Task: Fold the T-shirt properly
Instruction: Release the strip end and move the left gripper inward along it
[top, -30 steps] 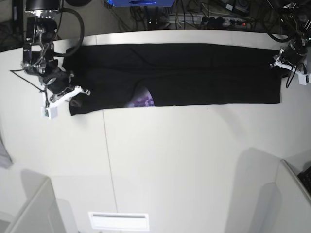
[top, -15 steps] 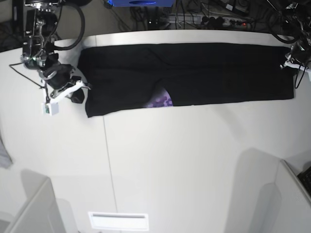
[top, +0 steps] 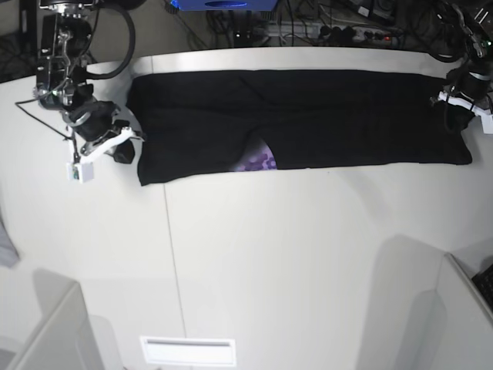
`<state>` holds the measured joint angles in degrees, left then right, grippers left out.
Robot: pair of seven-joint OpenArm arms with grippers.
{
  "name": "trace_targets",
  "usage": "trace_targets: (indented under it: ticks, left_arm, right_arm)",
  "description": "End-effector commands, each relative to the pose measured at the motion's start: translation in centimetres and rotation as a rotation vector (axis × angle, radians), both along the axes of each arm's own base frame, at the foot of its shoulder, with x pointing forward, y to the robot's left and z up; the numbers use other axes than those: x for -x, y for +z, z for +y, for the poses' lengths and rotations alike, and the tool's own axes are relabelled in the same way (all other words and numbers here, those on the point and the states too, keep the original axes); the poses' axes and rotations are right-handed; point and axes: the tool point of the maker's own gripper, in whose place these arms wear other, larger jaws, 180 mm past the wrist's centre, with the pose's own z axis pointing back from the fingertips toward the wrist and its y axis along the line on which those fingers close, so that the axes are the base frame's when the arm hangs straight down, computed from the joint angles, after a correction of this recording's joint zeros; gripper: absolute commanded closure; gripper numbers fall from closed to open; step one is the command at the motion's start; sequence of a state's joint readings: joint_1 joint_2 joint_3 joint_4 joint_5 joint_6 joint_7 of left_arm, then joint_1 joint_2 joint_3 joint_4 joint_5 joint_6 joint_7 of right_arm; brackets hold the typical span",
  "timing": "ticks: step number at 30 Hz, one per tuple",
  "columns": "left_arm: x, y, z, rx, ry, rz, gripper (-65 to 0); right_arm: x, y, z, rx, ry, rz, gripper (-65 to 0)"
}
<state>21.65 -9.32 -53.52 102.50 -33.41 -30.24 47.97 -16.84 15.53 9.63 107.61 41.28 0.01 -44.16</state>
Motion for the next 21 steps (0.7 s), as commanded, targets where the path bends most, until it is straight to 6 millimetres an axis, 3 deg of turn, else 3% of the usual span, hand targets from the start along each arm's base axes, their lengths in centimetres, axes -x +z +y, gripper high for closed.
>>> trace_targets:
  ticks: [1, 6, 21]
  left_arm:
    - [-0.8, 1.5, -0.7, -0.025, -0.037, -0.046, 0.0]
    - [-1.3, 0.8, -4.9, -0.007, -0.168, -0.014, 0.0]
    - [-2.6, -1.5, -14.5, 0.141, -0.337, 0.021, 0.0]
  right_arm:
    - [-0.8, 1.1, -0.3, 0.009, 0.005, -0.045, 0.0]
    - [-0.7, 1.1, 0.1, -0.013, -0.009, -0.046, 0.0]
    - [-0.7, 0.9, 0.3, -0.020, -0.011, -0.041, 0.0]
